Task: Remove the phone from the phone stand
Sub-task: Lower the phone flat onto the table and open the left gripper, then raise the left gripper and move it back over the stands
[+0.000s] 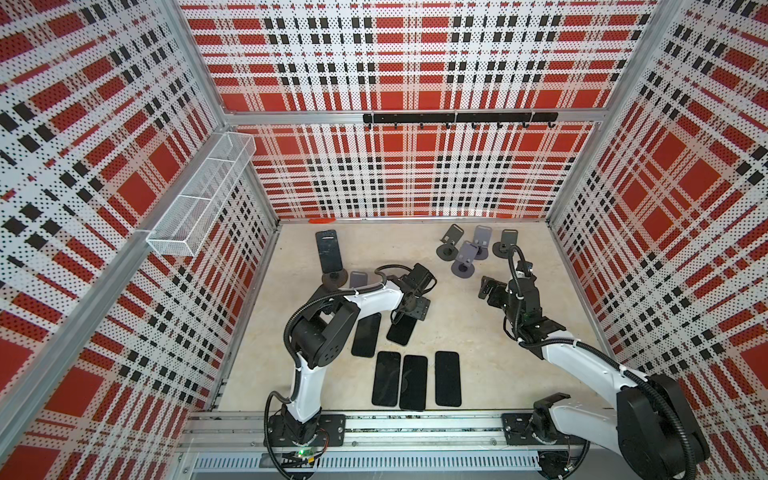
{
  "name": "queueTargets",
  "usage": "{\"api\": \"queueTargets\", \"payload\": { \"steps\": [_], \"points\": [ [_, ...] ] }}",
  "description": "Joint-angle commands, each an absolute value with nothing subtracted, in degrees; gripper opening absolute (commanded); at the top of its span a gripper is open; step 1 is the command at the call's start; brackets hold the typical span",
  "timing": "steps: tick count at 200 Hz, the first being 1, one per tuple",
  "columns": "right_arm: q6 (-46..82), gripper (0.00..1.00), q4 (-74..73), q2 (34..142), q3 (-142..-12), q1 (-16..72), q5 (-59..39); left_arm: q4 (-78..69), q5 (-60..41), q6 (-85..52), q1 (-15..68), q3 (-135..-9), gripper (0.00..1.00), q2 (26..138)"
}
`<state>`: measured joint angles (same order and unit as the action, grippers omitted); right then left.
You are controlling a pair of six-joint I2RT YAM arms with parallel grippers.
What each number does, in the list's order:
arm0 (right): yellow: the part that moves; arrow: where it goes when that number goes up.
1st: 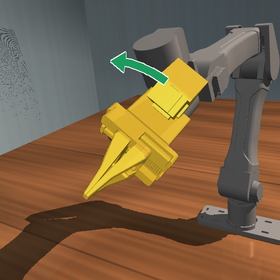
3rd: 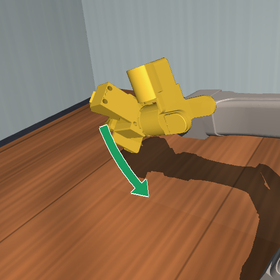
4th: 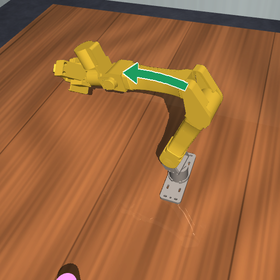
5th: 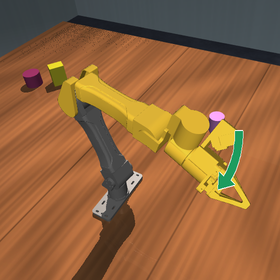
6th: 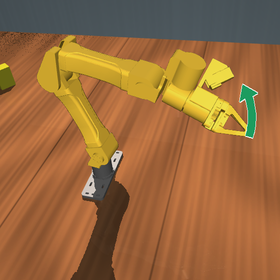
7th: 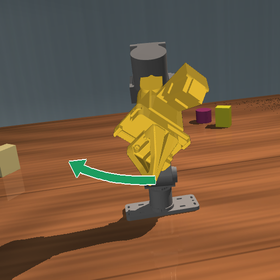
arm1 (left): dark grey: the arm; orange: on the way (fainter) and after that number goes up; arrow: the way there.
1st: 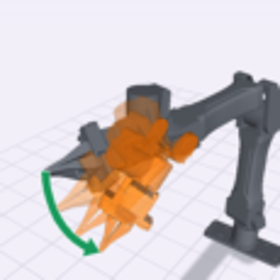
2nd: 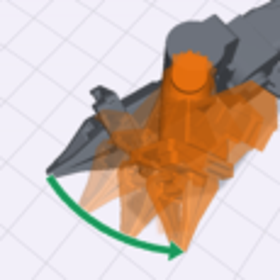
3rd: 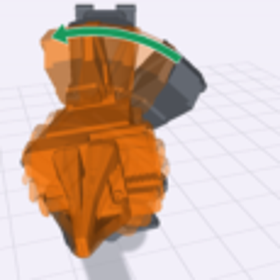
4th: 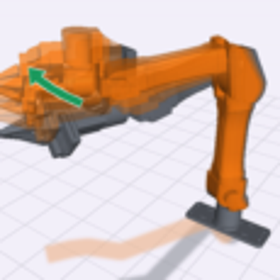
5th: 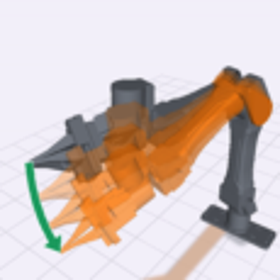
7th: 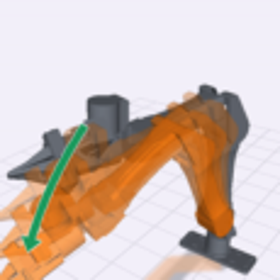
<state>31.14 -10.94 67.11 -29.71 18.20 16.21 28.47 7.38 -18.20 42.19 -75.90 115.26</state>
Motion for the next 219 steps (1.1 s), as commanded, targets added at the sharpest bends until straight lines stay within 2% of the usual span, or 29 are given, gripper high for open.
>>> {"api": "queueTargets", "payload": {
  "steps": [1,108,166,194,219],
  "points": [
    [31.29,1.0,-11.21,66.79,-29.44,17.81,17.19,30.57,5.72,-18.56,42.11,-74.98,0.81,117.6],
    [31.29,1.0,-11.13,66.13,-29.45,17.82,16.13,35.13,16.99,-18.42,42.26,-84.79,0.85,102.91],
    [31.29,1.0,-11.2,67.02,-29.84,17.84,15.39,30.42,20.91,-19.7,35.0,-77.95,0.88,91.88],
    [31.29,1.0,-11.29,67.24,-29.88,17.76,14.93,23.65,17.47,-20.88,27.85,-69.61,0.9,86.05],
    [31.25,1.0,-11.35,67.58,-29.84,17.81,15.3,15.27,7.27,-24.6,21.27,-61.19,0.94,82.19]
  ]
}}
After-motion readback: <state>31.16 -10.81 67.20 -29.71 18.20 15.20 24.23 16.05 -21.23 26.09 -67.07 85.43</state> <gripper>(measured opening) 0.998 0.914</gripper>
